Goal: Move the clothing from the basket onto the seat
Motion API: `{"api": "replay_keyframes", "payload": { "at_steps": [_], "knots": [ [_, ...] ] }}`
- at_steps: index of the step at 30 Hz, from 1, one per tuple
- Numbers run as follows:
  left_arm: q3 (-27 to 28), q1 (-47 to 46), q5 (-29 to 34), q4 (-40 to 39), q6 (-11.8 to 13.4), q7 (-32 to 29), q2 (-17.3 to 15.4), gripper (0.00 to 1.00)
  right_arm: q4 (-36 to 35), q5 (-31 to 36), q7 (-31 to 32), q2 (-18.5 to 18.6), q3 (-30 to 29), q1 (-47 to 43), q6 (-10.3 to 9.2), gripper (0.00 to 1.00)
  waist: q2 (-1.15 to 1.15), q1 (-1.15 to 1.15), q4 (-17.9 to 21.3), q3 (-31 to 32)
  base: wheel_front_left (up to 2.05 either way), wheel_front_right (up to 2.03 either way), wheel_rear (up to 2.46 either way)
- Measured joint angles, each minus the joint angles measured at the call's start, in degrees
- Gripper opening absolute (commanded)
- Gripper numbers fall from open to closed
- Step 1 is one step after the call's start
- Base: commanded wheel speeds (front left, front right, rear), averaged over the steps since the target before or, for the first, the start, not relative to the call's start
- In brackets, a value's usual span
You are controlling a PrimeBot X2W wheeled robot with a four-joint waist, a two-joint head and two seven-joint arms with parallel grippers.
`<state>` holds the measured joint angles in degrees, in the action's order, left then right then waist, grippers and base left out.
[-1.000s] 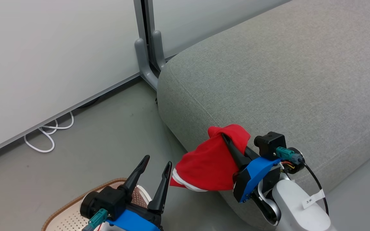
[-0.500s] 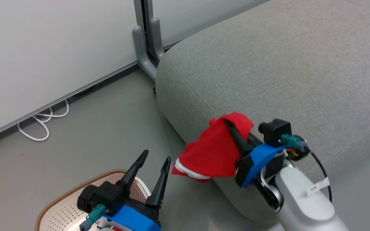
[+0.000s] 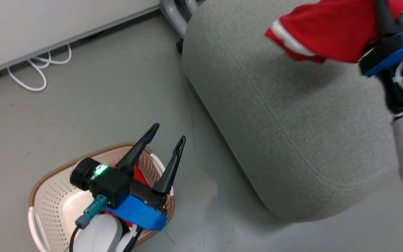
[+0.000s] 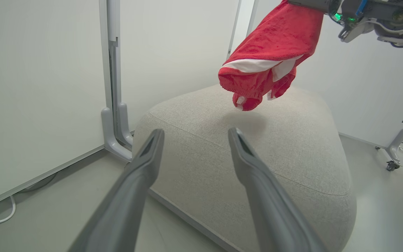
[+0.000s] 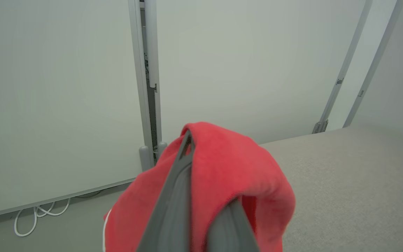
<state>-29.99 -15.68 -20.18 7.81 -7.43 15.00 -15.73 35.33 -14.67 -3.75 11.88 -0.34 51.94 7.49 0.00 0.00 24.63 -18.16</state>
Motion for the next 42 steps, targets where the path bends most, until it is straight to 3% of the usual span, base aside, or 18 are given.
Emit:
{"api": "replay_keyframes", "payload": {
  "at_steps": [6,12,20,27,28,29,30,31,42],
  "knots": [
    [-2.11,-5.69,1.03,-2.14,0.0,0.0,-1.94,1.0,3.32,0.55,-1.47,6.6,-10.04,5.42,-0.01,0.0,0.0,0.0,-2.91,-7.57,0.0,0.0,0.0],
    [-1.35,-8.26,2.35,-5.42,0.0,0.0,-2.47,1.0,7.86,2.21,-4.95,9.68,-18.37,5.93,0.0,0.0,0.0,0.01,-6.5,-14.71,0.0,0.0,0.0],
    [-1.11,-9.07,3.59,-7.61,0.0,0.0,-2.79,1.0,15.03,6.48,-9.51,8.9,-24.97,5.59,0.0,0.0,0.0,0.01,-11.15,-20.99,0.0,0.0,0.0],
    [-0.99,-9.16,3.7,-7.56,0.0,0.0,-2.05,1.0,18.62,9.15,-10.67,8.2,-25.71,5.82,0.0,0.0,0.0,0.01,-13.04,-21.41,0.0,0.0,0.0],
    [-0.98,-9.17,3.7,-7.5,0.0,0.0,-1.9,1.0,19.04,9.31,-10.71,8.29,-25.74,5.95,0.0,0.22,0.0,0.01,-13.08,-21.25,0.0,0.0,0.0],
    [-0.94,-9.17,3.69,-7.43,0.0,0.0,-1.77,1.0,19.51,9.54,-10.72,8.32,-25.7,6.08,0.0,0.79,0.0,0.01,-13.1,-21.07,0.0,0.0,0.0],
    [-0.9,-9.17,3.68,-7.34,0.0,0.0,-1.67,1.0,19.9,9.67,-10.73,8.33,-25.61,6.11,0.0,0.79,0.0,0.01,-13.1,-20.87,0.0,0.0,0.0],
    [-0.92,-9.17,3.64,-7.19,0.0,0.0,-1.58,1.0,20.25,9.9,-10.79,8.39,-25.57,6.2,0.0,1.0,0.0,0.01,-13.11,-20.67,0.0,0.0,0.0],
    [-1.14,-9.18,2.58,-5.81,0.0,0.0,0.01,1.0,22.32,10.62,-11.13,9.11,-24.42,5.35,0.0,1.0,0.0,0.0,-13.44,-16.93,0.0,0.0,0.0]
  ]
}}
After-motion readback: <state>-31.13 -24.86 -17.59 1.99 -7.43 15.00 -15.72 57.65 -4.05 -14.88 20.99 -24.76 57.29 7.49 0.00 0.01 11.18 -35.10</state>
